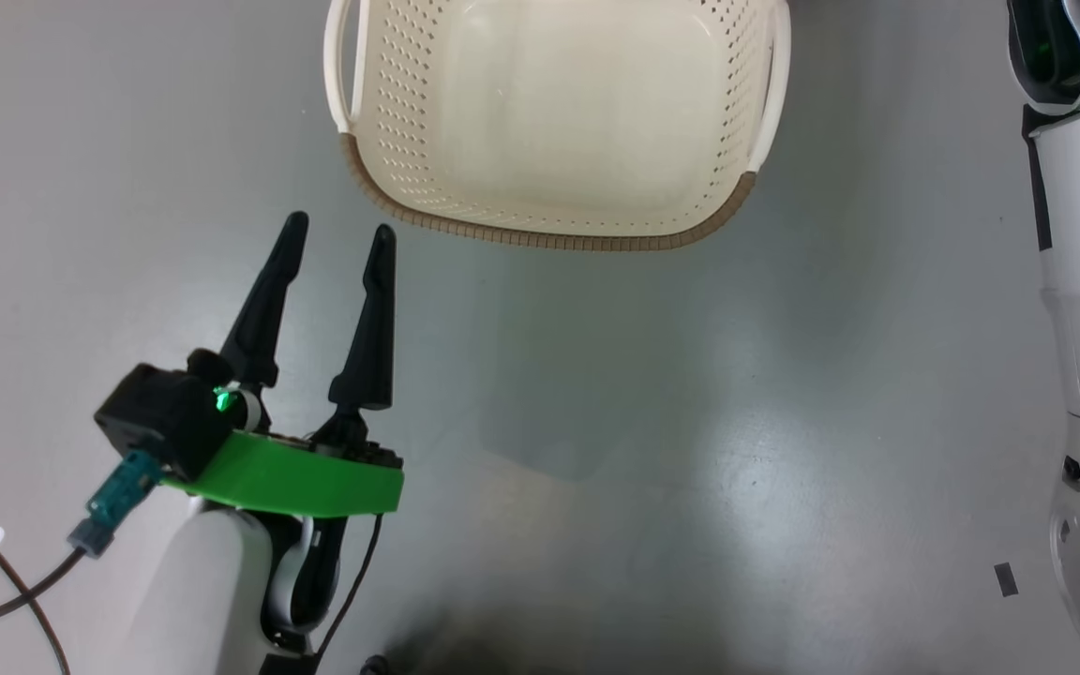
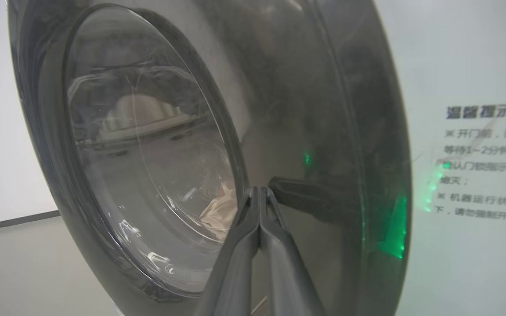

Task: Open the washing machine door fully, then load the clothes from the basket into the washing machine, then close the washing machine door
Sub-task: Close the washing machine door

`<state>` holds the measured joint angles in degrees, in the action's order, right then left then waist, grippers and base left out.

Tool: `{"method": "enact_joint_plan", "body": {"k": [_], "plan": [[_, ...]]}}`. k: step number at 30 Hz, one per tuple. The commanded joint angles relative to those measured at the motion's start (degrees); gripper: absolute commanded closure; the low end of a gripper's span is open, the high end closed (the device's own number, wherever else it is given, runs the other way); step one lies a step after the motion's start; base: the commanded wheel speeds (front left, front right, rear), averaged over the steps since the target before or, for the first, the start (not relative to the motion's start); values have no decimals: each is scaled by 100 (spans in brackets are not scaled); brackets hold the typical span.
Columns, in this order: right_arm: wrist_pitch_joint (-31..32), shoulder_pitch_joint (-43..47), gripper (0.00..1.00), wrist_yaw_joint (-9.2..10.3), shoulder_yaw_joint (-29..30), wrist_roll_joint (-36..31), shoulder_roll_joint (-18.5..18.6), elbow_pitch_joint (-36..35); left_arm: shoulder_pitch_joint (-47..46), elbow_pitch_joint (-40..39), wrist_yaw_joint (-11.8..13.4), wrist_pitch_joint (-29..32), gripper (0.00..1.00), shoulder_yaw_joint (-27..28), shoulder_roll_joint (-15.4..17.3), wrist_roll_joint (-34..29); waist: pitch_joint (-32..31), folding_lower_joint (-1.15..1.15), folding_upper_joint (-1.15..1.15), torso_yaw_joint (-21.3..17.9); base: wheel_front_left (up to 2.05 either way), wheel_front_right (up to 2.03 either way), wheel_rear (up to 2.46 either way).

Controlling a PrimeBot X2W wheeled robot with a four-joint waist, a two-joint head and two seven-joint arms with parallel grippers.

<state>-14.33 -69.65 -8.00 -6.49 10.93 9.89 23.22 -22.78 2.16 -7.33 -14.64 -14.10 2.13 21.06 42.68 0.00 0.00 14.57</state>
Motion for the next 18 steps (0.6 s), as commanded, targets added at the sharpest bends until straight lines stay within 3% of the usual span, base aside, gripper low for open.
{"method": "enact_joint_plan", "body": {"k": [1, 8, 18], "plan": [[-16, -196, 100, 52, 73, 98, -26, -45, 32, -143, -15, -36, 0, 163, 139, 20, 11, 0, 0, -5, 0, 0, 0], [-33, -118, 100, 52, -75, 231, -58, -5, 23, -129, -15, -36, 0, 172, 137, 10, -49, 0, 0, -61, 0, 0, 0], [-51, 929, 100, 52, -591, 690, 128, -163, 157, -87, -15, -36, 0, 277, 131, 7, -491, 0, 0, -124, 0, 0, 0]]}}
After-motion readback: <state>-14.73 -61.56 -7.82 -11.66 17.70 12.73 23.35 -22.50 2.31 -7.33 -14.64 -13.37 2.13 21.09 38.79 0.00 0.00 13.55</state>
